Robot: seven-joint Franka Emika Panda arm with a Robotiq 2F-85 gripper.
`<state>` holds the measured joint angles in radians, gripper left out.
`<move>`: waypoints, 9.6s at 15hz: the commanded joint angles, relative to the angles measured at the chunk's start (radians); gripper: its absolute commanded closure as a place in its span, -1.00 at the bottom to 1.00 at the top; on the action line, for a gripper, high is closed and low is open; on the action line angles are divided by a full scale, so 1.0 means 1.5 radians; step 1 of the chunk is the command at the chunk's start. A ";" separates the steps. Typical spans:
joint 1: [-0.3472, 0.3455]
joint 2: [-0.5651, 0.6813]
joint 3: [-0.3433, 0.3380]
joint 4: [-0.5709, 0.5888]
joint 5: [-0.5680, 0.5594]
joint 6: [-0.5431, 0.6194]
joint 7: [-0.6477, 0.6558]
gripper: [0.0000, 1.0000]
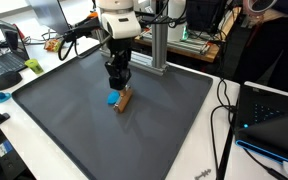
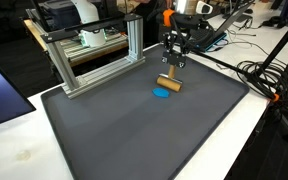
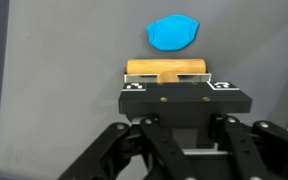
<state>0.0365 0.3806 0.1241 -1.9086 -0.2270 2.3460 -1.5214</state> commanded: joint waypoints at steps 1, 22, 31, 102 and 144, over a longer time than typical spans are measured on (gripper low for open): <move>-0.016 -0.010 -0.011 -0.004 0.001 0.013 -0.007 0.56; -0.017 -0.002 -0.030 0.002 -0.047 0.008 -0.074 0.06; -0.046 0.005 0.001 -0.003 0.006 0.015 -0.201 0.56; -0.062 0.091 -0.085 0.083 -0.012 -0.022 -0.161 0.56; -0.078 0.028 -0.027 0.044 0.130 -0.046 -0.122 0.56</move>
<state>-0.0769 0.4099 0.0631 -1.8283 -0.0602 2.2609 -1.6943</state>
